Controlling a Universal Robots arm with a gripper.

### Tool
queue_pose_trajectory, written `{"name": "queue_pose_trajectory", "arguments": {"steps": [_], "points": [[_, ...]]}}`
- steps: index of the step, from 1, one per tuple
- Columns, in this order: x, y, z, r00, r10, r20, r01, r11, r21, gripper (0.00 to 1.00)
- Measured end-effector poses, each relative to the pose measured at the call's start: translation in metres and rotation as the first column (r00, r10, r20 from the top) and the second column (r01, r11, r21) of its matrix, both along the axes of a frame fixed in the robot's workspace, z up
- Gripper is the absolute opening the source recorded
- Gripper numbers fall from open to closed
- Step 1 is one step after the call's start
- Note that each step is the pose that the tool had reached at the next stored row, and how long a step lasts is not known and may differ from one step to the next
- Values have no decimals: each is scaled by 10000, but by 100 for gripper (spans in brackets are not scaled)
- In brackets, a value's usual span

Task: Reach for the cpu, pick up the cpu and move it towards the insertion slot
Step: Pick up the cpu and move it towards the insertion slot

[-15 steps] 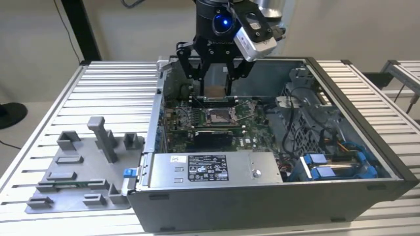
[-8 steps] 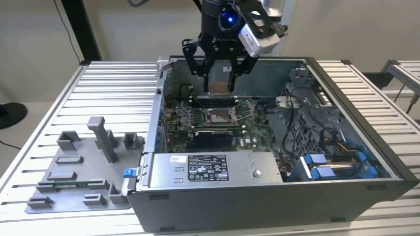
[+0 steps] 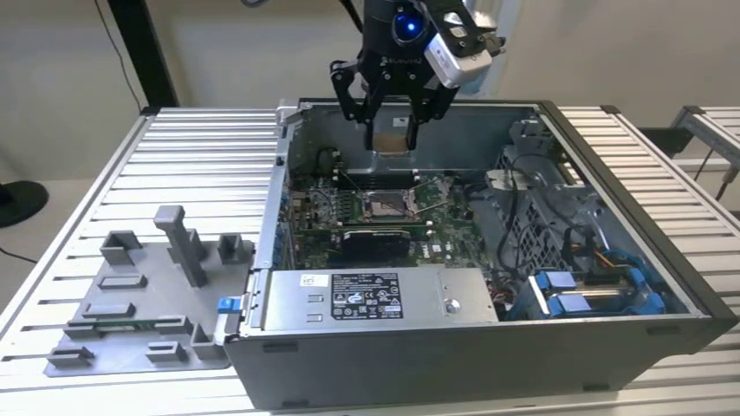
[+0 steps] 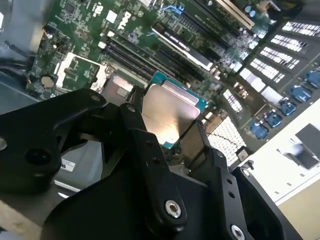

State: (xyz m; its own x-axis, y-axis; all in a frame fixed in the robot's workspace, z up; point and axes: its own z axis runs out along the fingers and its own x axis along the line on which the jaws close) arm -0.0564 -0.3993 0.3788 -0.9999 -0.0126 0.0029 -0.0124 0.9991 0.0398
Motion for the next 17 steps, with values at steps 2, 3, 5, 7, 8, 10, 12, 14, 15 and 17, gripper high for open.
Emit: {"name": "queue_pose_trajectory", "arguments": {"steps": [2,3,5,7,8,10,12,14,15,17], "points": [[11,81,-8,10000,-1,0,1,10000,0,0],[19,122,-13,10000,0,0,0,10000,0,0],[35,197,-23,10000,-1,0,1,10000,0,0],[53,266,-32,10000,-1,-1,1,10000,-1,0],[63,298,-38,10000,-1,0,1,10000,0,0],[83,357,-49,10000,-1,0,1,10000,0,0],[103,411,-61,10000,-1,-1,1,10000,-1,0],[123,460,-75,10000,0,-2,0,10000,0,0],[131,483,-81,10000,0,-3,0,10000,0,0],[144,537,-95,10000,0,-5,0,10000,-1,0]]}}
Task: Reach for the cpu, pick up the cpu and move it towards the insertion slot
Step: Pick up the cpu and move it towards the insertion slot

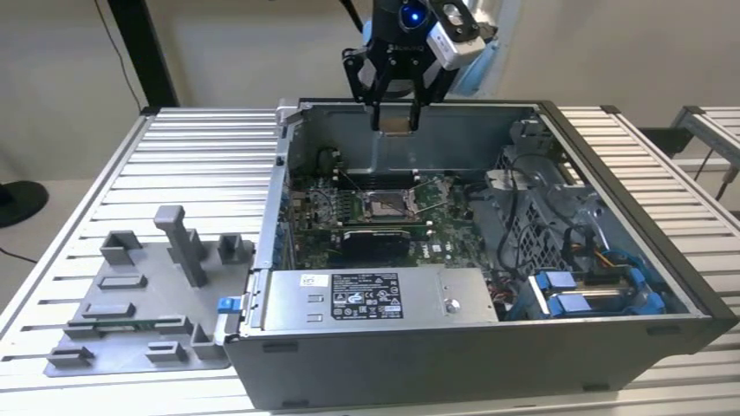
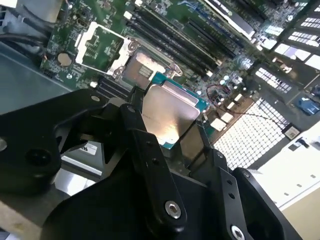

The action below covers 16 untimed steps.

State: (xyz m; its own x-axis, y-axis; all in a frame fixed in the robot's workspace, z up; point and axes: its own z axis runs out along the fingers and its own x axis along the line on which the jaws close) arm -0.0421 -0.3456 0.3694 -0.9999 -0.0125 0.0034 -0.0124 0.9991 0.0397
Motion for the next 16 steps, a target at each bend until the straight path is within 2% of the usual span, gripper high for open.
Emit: {"name": "queue_pose_trajectory", "arguments": {"steps": [4,9,13,16], "points": [[3,111,-16,10000,-1,0,1,10000,0,0],[4,192,-27,10000,0,1,0,10000,1,0],[4,217,-29,10000,-1,1,1,10000,1,0],[4,220,-29,10000,1,0,-1,10000,1,0]]}}
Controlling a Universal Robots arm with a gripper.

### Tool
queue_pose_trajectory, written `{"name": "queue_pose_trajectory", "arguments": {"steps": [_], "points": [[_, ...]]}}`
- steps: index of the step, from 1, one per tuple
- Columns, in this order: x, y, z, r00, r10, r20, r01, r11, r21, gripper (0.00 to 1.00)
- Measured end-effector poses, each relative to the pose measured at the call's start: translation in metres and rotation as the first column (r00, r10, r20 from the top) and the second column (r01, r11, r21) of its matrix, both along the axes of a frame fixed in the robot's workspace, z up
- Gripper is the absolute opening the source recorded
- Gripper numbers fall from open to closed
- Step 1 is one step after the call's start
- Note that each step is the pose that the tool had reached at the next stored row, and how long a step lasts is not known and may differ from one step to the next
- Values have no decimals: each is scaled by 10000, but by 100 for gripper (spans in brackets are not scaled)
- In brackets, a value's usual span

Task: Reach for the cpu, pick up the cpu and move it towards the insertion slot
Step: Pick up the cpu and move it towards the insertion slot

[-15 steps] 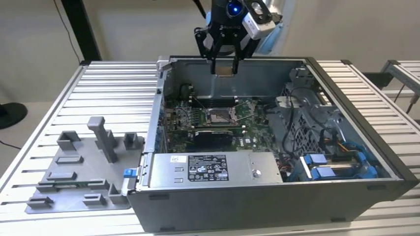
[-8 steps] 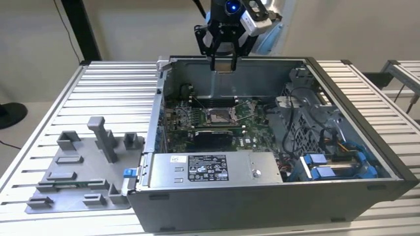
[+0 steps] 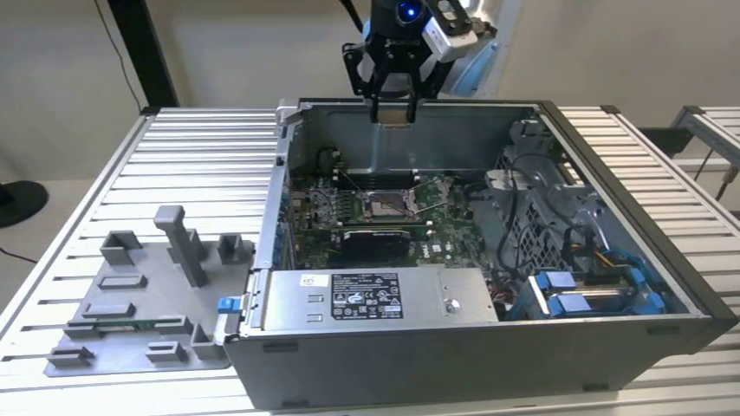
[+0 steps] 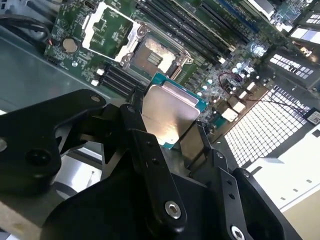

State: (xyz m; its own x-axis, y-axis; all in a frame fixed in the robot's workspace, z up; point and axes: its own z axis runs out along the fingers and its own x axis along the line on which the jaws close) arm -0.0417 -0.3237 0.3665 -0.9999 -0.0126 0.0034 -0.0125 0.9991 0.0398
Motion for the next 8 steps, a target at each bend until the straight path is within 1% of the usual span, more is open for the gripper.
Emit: {"name": "queue_pose_trajectory", "arguments": {"steps": [8], "points": [[0,2,-1,10000,-1,0,1,10000,0,0]]}}
